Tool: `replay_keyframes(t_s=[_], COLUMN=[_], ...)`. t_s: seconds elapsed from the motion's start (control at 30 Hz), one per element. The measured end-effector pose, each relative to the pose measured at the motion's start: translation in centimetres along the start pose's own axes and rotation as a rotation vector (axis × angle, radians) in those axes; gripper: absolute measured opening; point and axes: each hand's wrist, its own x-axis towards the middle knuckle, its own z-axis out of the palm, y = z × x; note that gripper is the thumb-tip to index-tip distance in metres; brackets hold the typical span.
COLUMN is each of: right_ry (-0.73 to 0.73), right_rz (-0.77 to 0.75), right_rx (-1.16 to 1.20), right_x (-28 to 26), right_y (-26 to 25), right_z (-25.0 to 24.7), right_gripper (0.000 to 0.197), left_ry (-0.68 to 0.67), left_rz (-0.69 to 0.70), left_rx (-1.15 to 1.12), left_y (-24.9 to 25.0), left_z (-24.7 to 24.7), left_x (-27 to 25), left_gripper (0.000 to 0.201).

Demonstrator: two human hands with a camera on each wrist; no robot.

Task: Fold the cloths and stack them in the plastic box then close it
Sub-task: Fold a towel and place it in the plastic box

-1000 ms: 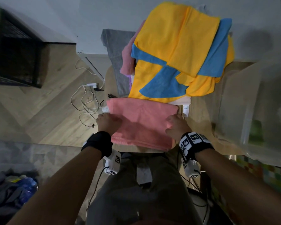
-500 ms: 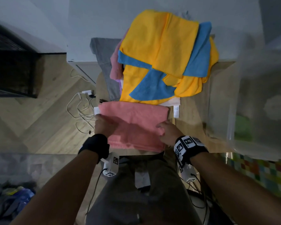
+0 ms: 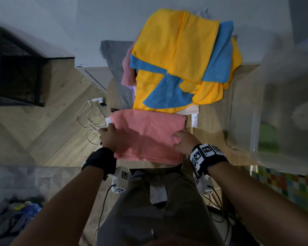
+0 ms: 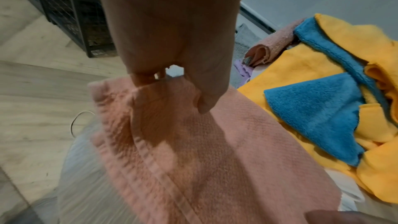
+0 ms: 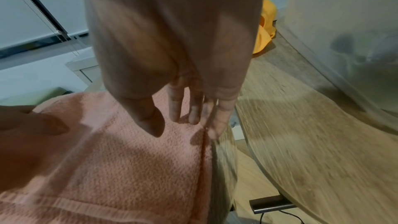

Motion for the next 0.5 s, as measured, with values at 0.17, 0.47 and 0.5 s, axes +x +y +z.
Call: replay_keyframes(t_s=[0.17, 0.47, 0.5], right_ry=[-0.001, 0.076, 0.096], right_rz=[0.011, -0.008, -0.011], right_rx=[0.0, 0.15, 0.169], right_x=[0.0, -0.8, -0.9], right_y=[0.0, -0.5, -0.6], right_z=[-0.1, -0.7, -0.9], right_gripper=[0.056, 0.037, 0.034], left_ry=[0.016, -0.012, -0.018], left_rz=[0.022, 0.228, 0.282], left_rx=[-0.175, -0.159, -0.146], left_y=[0.0, 2.4, 3.2], left_z=[0.4, 1.4, 1.6], left_x=[0.1, -3.1, -4.1], left_gripper=[0.068, 0.047, 0.048])
